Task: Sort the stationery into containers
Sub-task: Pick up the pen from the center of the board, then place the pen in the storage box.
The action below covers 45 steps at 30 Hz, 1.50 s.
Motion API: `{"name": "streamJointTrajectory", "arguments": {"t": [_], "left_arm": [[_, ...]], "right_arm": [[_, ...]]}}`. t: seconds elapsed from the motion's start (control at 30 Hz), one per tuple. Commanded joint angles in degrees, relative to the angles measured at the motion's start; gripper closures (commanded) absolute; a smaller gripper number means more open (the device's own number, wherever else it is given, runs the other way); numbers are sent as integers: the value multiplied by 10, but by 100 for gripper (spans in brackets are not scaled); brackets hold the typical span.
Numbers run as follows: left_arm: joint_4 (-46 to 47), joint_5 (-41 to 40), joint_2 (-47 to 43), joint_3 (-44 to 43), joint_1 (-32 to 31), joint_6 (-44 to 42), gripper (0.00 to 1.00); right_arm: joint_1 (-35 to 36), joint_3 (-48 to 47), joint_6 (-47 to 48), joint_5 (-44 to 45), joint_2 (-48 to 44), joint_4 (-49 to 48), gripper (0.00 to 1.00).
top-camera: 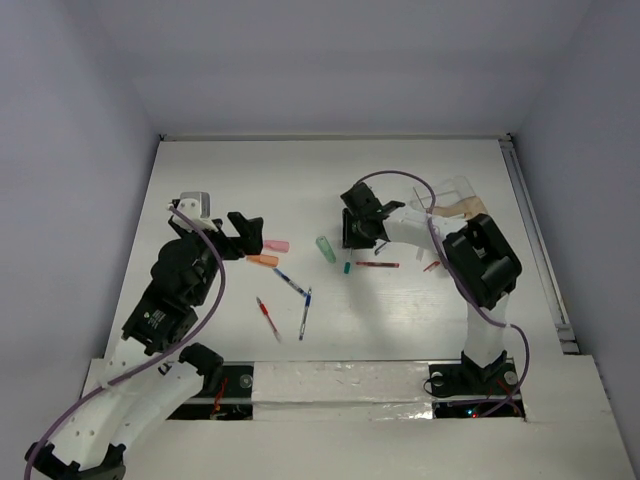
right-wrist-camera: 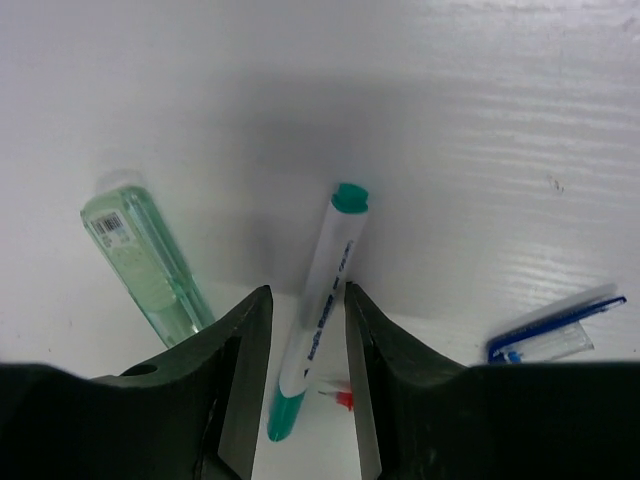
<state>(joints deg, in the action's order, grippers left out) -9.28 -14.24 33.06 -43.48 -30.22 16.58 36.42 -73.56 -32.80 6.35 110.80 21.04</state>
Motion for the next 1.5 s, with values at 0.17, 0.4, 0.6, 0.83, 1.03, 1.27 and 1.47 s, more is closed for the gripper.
{"name": "streamJointTrajectory", "arguments": {"t": [0.17,0.4,0.6,0.83,1.03,1.27,1.47], "left_arm": [[22,-10,-21,5,-15,-5,1],[24,-6,-24,6,-26,-7,1],[27,2,-25,9,-26,-7,1],[30,14,-28,9,-26,-8,1],[32,18,-26,9,-26,-8,1],[30,13,-20,10,-26,-8,1],[30,11,-17,9,-26,-10,1]], "right_arm": [[15,-60,-7,59,61,43,84],[15,-100,-29,94,24,12,100],[-42,-42,-74,154,-111,-103,100],[-220,182,-121,264,-360,-200,100],[-317,247,-133,306,-422,-206,100],[-322,236,-138,319,-353,-243,100],[-322,224,-140,295,-295,-243,100]]}}
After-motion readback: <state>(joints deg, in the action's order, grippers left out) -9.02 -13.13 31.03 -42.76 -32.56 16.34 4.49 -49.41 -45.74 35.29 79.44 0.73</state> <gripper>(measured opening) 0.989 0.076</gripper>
